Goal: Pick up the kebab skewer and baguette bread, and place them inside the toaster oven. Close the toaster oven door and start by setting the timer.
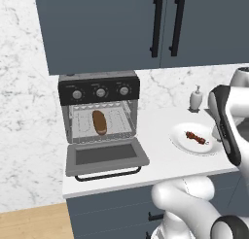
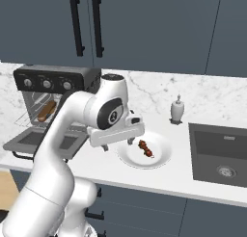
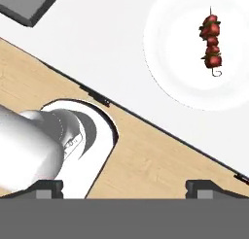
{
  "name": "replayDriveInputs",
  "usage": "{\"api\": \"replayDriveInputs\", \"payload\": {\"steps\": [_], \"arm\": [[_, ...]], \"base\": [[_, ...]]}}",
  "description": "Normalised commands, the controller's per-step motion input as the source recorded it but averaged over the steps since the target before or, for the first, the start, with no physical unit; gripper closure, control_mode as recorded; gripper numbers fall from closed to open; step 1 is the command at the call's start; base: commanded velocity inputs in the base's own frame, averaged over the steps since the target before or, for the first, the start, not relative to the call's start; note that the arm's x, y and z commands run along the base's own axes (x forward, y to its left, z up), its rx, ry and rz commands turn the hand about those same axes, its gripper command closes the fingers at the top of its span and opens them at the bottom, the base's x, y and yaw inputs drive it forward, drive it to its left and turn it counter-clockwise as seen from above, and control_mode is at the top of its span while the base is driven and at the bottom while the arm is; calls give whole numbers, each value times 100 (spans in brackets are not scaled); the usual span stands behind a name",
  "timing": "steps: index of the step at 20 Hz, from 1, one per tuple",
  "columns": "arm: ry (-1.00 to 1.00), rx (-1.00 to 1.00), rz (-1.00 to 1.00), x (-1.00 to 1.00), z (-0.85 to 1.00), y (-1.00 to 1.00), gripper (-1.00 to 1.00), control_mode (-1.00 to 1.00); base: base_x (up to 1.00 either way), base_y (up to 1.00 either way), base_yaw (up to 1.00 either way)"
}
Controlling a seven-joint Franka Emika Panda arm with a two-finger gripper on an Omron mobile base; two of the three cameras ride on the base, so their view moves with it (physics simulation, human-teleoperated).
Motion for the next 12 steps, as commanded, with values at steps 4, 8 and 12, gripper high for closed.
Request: {"api": "replayDriveInputs", "payload": {"steps": [4,8,12], "arm": [[0,0,17,27,-31,-49,-100,-100],[8,0,7,85,-44,-3,-100,-100],[12,0,5,77,-44,-26,-100,-100]], "base": [[0,0,0],[0,0,0],[0,0,0]]}}
